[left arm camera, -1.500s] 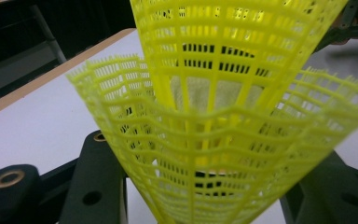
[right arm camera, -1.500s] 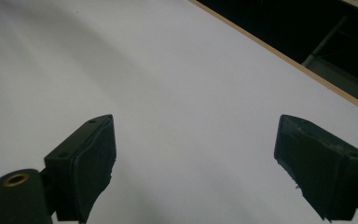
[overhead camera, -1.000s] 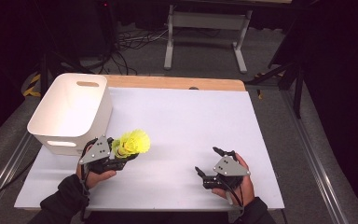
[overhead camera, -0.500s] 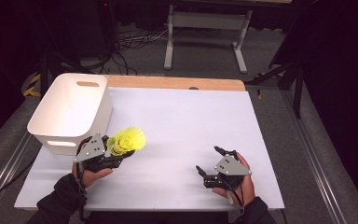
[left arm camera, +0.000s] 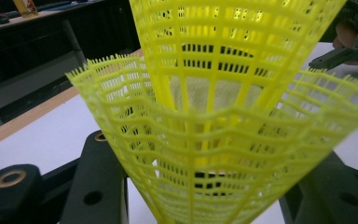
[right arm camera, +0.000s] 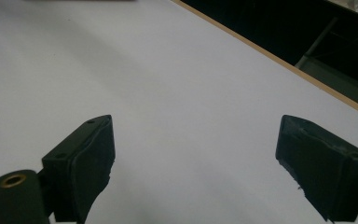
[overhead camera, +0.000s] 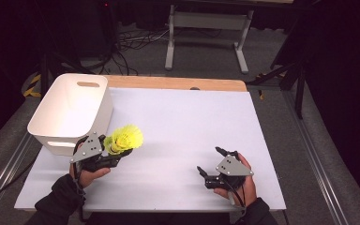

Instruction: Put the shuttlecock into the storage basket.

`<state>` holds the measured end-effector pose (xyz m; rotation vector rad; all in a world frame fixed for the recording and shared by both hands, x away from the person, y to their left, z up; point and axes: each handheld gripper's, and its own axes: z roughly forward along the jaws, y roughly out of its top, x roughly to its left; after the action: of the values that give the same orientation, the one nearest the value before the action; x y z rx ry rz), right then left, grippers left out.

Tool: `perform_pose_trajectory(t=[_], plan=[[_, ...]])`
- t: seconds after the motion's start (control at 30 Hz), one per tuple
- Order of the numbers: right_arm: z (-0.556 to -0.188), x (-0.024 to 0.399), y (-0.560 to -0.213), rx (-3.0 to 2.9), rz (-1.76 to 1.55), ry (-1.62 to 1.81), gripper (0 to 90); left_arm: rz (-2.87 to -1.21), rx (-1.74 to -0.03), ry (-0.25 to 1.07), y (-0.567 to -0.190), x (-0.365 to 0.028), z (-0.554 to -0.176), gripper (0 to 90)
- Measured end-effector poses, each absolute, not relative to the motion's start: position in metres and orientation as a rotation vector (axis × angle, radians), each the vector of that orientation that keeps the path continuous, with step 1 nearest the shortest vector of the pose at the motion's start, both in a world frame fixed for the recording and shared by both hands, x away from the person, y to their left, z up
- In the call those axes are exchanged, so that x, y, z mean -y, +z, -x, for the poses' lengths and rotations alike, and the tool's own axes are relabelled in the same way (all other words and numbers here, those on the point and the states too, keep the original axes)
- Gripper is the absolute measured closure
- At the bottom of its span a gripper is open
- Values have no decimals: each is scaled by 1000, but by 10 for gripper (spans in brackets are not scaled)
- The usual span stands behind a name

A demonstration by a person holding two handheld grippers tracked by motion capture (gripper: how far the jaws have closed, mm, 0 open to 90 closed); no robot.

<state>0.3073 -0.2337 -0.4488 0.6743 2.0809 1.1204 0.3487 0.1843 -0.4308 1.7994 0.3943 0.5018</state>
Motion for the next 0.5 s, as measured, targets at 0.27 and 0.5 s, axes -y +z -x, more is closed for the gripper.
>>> perform_pose_trajectory(t=[0.27, 0.5], plan=[[-308, 235, -447, -2076, -690, 1141, 129, -1789, -404, 514, -428, -190, -349, 524], [-308, 235, -448, -2077, -690, 1137, 129, -1789, -403, 523, -426, -192, -348, 526]])
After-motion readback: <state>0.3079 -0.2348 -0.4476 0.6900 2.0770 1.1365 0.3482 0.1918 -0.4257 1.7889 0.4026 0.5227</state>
